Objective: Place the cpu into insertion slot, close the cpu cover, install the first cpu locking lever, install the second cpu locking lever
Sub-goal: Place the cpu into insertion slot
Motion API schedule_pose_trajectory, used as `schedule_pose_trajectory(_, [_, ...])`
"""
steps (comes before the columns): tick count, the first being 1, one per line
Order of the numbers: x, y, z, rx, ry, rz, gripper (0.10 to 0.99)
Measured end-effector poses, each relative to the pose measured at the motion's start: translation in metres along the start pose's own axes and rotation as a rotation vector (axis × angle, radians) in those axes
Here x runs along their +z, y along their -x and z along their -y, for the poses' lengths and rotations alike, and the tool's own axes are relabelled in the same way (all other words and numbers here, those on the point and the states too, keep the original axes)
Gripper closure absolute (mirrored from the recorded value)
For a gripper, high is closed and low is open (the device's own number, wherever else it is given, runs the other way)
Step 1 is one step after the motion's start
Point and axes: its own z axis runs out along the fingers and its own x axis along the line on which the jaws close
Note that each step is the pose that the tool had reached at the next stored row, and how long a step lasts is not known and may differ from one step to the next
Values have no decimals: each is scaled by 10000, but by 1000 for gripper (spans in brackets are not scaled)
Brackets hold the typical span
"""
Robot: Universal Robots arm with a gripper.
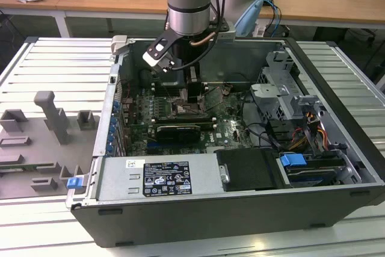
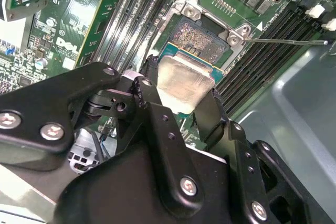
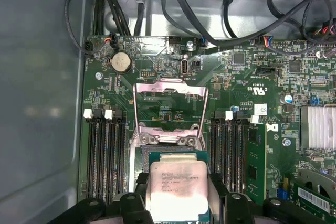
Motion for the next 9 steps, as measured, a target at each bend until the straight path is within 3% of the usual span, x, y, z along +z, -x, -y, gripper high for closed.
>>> schedule_pose_trajectory(9, [22, 0, 2, 0, 1, -1, 561])
